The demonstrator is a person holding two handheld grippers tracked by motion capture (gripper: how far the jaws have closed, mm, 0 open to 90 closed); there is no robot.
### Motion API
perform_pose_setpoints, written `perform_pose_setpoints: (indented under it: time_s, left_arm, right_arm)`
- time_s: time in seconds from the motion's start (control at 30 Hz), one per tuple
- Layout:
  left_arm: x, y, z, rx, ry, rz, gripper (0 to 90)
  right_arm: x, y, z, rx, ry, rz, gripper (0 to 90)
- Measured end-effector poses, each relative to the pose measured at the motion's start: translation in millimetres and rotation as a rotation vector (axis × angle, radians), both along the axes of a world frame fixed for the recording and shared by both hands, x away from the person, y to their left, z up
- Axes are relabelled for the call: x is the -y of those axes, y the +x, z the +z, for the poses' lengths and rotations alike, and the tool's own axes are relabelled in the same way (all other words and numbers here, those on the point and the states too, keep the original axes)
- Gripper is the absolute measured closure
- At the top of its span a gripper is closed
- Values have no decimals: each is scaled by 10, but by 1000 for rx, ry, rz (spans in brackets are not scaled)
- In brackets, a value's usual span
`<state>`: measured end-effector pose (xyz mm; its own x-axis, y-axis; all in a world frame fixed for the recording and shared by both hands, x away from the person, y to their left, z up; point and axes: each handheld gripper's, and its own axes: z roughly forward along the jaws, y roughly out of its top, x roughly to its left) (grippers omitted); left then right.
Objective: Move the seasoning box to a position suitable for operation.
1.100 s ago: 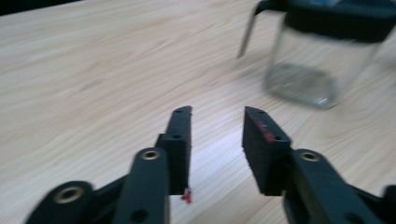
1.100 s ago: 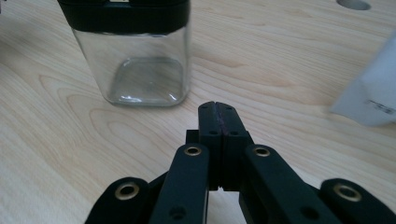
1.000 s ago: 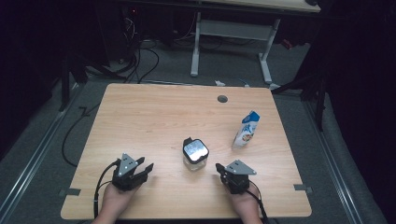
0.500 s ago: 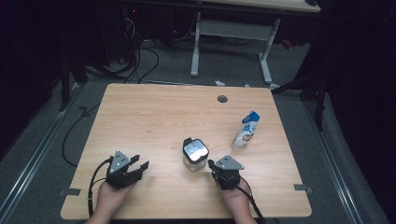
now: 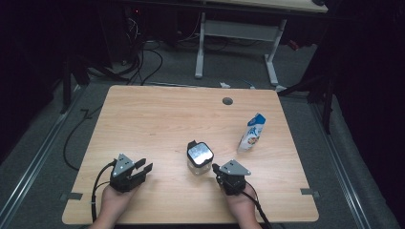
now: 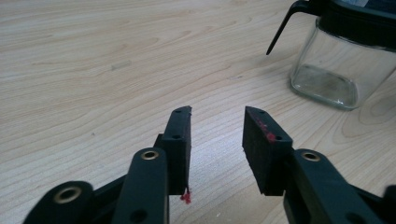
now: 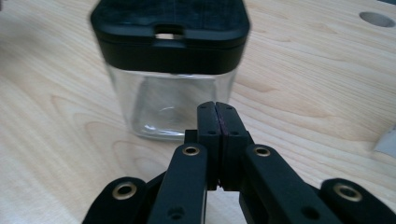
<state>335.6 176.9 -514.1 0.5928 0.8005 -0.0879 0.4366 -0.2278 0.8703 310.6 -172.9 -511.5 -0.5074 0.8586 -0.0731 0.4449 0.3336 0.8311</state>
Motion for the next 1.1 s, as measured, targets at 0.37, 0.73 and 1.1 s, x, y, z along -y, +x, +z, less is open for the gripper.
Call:
perform_pose_setpoints:
  time_s: [0.37, 0.73, 1.1]
  left_arm:
    - [-6, 24, -7, -6, 1, -2, 772]
    - [338, 301, -22, -9, 16, -48, 889]
    - [694, 932, 3, -3, 8, -44, 900]
  right_arm:
    - [-28, 142, 2, 2, -1, -24, 892]
    - [-210, 490, -40, -10, -29, -1, 891]
    - [58, 232, 22, 12, -21, -6, 883]
